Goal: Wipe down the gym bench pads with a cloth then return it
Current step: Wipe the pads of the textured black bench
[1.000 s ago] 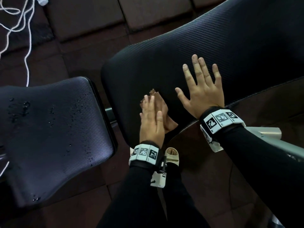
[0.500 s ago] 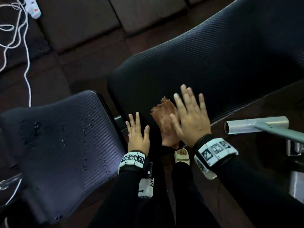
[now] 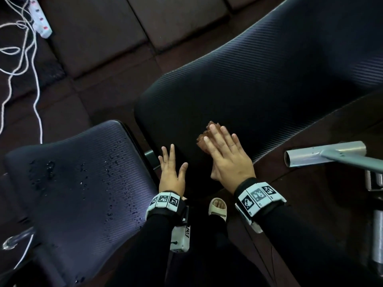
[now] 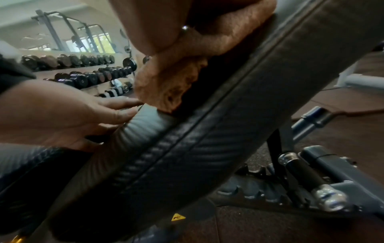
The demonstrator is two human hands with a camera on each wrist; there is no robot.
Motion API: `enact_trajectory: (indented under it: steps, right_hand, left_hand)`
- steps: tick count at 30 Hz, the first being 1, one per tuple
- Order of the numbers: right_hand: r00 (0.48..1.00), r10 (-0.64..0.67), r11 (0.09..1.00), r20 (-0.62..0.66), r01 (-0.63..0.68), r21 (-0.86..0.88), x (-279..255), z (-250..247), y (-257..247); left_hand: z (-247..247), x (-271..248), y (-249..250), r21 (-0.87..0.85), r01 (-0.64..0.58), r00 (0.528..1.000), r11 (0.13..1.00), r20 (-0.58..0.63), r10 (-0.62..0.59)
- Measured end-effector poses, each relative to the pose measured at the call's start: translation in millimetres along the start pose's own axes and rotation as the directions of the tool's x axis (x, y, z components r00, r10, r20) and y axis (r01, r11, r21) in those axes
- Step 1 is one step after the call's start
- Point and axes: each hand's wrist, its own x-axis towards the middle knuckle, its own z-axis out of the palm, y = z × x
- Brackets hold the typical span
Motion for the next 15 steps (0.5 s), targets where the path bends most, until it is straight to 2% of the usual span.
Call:
enact_trajectory:
  steps: [3,6,7,9,11,13,15]
  right_hand:
    - [0.988,0.153,0.988,-0.023,-0.152,0.039,-6,-15,19]
    - [0.939,0.338,0.934,-0.067,-0.326,0.143,-19,-34,45]
    - [0.907,0.408,0.903,-0.104,-0.385,0.192,-24,-41,53]
    - [0.805,0.559,0.813,-0.198,-0.484,0.324,-29,-51,66]
    - [0.708,0.672,0.704,-0.22,-0.517,0.487,-28,-59,75]
    - [0.656,0.737,0.593,-0.165,-0.51,0.623,-22,-63,83]
    - [0.629,0.767,0.526,-0.13,-0.499,0.688,-16,-63,92]
  left_hand:
    - [1,0,3,0.035,0.019,1.0,0.999,-0.011,-0.019]
    - [0,-2,7,0.137,0.036,0.999,0.99,-0.035,-0.032]
    - [0,-2,8,0.174,0.044,0.998,0.984,-0.042,-0.037]
    - [-1,-3,10,0.216,0.061,0.998,0.974,-0.044,-0.052]
    - [-2,-4,10,0.217,0.054,0.998,0.975,-0.026,-0.049]
    - [-5,-7,7,0.197,0.034,0.999,0.98,-0.011,-0.033]
    - [-8,-13,1,0.172,0.008,1.0,0.985,0.012,-0.01]
